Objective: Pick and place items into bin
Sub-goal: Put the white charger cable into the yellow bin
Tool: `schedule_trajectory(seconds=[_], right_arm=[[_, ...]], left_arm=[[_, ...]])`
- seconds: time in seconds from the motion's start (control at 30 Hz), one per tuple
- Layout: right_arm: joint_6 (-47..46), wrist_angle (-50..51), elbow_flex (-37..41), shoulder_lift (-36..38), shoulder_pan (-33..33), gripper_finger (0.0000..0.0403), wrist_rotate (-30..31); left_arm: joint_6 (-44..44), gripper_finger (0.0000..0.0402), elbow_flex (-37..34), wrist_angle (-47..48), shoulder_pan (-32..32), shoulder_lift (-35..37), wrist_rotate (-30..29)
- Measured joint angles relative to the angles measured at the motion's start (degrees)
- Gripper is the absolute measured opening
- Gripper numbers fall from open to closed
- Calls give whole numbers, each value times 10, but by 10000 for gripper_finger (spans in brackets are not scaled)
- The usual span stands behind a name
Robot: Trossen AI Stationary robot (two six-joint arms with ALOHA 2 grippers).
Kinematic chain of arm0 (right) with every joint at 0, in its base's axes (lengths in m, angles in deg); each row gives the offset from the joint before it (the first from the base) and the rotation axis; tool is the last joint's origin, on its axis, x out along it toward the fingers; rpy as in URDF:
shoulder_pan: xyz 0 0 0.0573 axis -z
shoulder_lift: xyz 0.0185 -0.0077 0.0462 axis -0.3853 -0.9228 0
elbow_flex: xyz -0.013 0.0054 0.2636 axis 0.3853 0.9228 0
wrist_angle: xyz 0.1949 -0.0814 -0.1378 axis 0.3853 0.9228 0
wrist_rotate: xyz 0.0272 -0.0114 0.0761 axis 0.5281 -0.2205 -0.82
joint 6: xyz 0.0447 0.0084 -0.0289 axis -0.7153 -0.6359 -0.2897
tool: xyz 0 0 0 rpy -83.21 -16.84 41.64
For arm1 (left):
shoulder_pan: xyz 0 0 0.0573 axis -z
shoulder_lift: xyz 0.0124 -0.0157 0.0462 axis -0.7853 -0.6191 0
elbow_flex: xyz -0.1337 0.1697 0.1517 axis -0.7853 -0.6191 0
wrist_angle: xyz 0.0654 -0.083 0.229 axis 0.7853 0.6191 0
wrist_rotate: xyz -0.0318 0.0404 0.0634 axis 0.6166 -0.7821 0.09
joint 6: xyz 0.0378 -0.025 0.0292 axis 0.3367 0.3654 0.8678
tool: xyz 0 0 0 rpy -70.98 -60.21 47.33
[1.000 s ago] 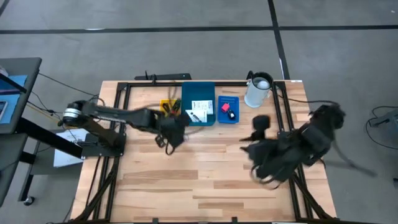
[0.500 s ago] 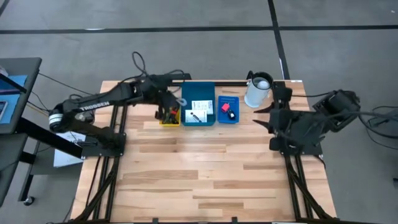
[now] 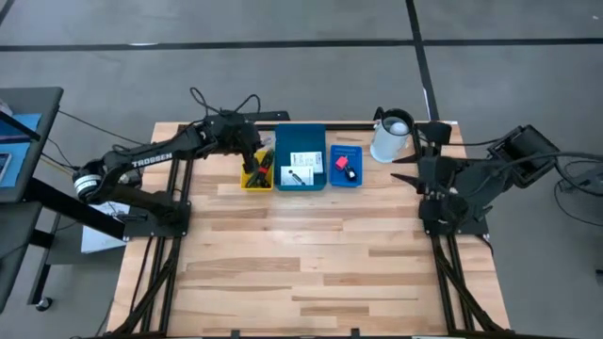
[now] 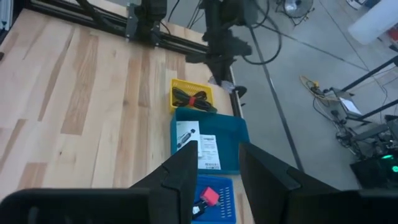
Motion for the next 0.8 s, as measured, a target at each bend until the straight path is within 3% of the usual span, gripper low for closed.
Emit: schedule_trajectory(seconds=[0.8], right_arm=[[11,0,0,26,8,113,0]], left_arm=[[-139,37,-129,-88,-2,-5,-3]])
